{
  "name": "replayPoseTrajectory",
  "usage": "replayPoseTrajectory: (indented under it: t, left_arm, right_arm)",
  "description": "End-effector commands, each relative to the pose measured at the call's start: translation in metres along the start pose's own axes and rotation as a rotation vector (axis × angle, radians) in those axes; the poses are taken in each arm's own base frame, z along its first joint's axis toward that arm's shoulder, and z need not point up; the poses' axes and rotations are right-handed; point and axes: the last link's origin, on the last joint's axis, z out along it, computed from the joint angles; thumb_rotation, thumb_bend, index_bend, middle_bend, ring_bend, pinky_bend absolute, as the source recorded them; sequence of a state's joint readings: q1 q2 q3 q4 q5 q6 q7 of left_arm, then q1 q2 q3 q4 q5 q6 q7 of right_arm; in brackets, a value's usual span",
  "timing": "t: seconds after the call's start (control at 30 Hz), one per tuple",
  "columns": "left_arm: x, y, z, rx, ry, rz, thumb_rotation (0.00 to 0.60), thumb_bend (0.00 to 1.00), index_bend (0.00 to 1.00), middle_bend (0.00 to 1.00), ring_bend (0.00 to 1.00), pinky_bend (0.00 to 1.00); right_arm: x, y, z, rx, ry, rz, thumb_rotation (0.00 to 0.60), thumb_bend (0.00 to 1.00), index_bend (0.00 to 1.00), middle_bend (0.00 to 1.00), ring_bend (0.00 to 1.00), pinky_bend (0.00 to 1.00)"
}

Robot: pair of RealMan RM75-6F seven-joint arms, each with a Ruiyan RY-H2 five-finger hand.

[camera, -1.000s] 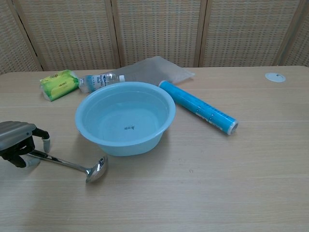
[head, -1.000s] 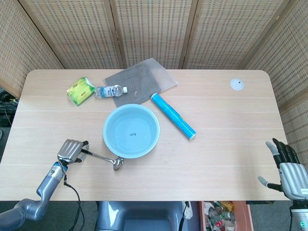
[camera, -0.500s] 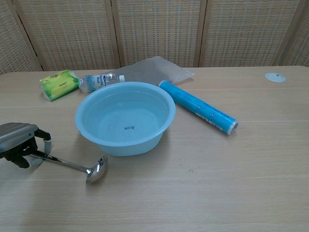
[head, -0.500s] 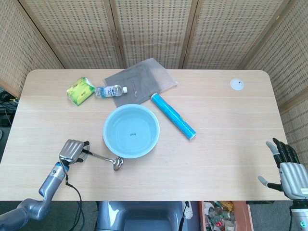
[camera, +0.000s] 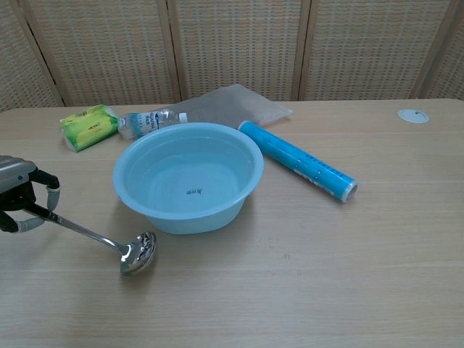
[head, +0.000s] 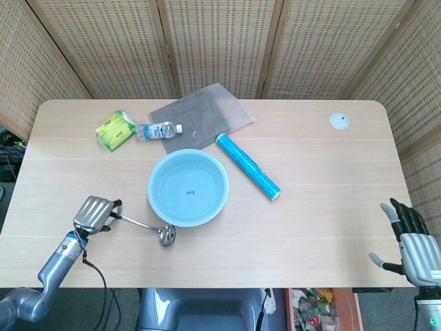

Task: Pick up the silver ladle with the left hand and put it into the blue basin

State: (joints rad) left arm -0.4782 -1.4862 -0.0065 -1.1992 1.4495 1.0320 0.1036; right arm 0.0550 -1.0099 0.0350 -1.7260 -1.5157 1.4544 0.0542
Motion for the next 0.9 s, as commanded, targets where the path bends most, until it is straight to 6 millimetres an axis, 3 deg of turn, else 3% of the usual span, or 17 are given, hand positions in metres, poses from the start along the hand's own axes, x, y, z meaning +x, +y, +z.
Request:
replayPoseTrajectory:
  t: [0.03, 0.23, 0.43, 0.77, 0.83, 0.9]
  left_arm:
    - [0.014, -0.001, -0.011, -0.024, 0.019, 0.036, 0.600, 0.44, 0.92, 0.94, 0.91, 0.97]
    - [0.034, -0.002, -0.031, -0.052, -0.067, 0.020, 0.600, 0.45, 0.93, 0.94, 0.91, 0.97]
    - [0.063, 0.004, -0.032, -0.066, -0.110, 0.019, 0.600, 0.45, 0.93, 0.94, 0.91, 0.97]
    - [0.142, 0.028, -0.007, -0.076, -0.081, 0.027, 0.600, 0.47, 0.93, 0.94, 0.91, 0.97]
    - [0.166, 0.037, 0.007, -0.079, -0.077, 0.039, 0.600, 0.48, 0.93, 0.94, 0.91, 0.97]
    - [0.178, 0.042, 0.017, -0.073, -0.084, 0.056, 0.600, 0.49, 0.93, 0.94, 0.91, 0.97]
  right_arm:
    - [0.000, 0.000, 0.000, 0.000, 0.000, -0.001, 0.600, 0.00, 0.00, 0.00, 0.00, 0.00]
    - [-0.001, -0.001, -0.001, 0.000, 0.001, -0.003, 0.600, 0.00, 0.00, 0.00, 0.00, 0.00]
    - [0.000, -0.001, 0.000, -0.004, 0.005, -0.005, 0.600, 0.00, 0.00, 0.00, 0.00, 0.00]
    - [-0.002, 0.000, 0.003, -0.018, 0.004, -0.014, 0.600, 0.00, 0.00, 0.00, 0.00, 0.00]
    - [-0.003, 0.002, 0.005, -0.033, -0.004, -0.016, 0.600, 0.00, 0.00, 0.00, 0.00, 0.00]
    - [-0.004, 0.003, 0.007, -0.042, -0.008, -0.021, 0.600, 0.00, 0.00, 0.00, 0.00, 0.00]
